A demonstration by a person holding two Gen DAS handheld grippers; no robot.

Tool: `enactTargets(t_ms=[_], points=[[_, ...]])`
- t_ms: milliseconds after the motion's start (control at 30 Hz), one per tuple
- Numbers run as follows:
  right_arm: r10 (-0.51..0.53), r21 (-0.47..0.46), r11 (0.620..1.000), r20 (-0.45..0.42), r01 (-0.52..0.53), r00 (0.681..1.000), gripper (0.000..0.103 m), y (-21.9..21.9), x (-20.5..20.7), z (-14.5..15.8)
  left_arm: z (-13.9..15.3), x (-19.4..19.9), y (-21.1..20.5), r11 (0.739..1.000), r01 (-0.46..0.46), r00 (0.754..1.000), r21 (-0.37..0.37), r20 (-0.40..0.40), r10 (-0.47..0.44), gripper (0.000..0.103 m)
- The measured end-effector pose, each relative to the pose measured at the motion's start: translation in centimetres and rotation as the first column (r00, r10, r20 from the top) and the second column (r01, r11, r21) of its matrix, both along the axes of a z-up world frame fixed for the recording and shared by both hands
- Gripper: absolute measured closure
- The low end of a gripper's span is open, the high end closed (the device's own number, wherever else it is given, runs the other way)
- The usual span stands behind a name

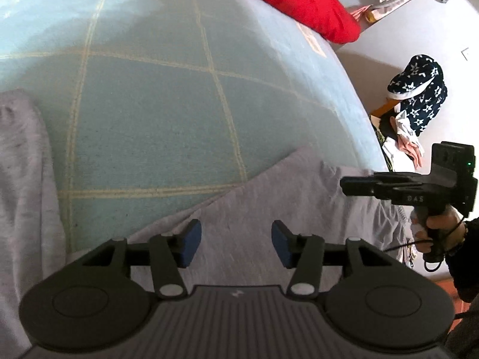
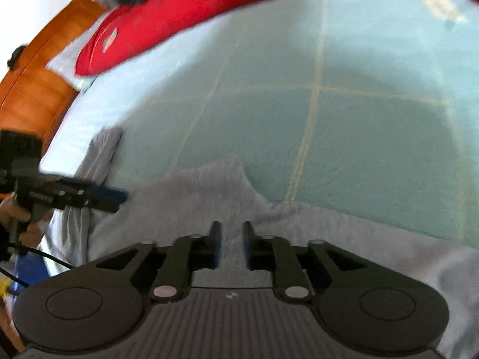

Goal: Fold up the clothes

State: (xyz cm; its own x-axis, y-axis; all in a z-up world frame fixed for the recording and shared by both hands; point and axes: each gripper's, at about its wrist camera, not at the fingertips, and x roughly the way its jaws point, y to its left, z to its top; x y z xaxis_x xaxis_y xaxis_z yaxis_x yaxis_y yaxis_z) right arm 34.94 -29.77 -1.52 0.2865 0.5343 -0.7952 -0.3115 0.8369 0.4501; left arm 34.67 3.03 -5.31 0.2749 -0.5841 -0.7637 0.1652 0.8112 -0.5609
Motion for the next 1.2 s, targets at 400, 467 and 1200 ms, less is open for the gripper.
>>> enactTargets(t_ms=[400, 467, 1200], points=[[-0.001, -0.179, 0.984, 0.044, 0.009, 0.999, 0.046, 1.7, -5.5, 0.7, 0.9, -5.3, -2.4, 0.968, 0.08, 0.993, 0.239, 0.071, -0.099, 0.047], [-0.003, -0.198, 0.98, 0.013, 0.006, 1.0, 0.045, 1.9, -6.9, -0.1, 0.3, -6.4, -3.5, 0.949, 0.135, 0.984, 0.284, 0.071, -0.161, 0.044], [-0.064, -0.397, 0.913, 0.096, 0.097, 0.993, 0.0, 7.3, -14.7, -3.8, -1.8, -10.8, -0.7, 0.957, 0.178, 0.945, 0.227, 0.231, -0.231, 0.014]])
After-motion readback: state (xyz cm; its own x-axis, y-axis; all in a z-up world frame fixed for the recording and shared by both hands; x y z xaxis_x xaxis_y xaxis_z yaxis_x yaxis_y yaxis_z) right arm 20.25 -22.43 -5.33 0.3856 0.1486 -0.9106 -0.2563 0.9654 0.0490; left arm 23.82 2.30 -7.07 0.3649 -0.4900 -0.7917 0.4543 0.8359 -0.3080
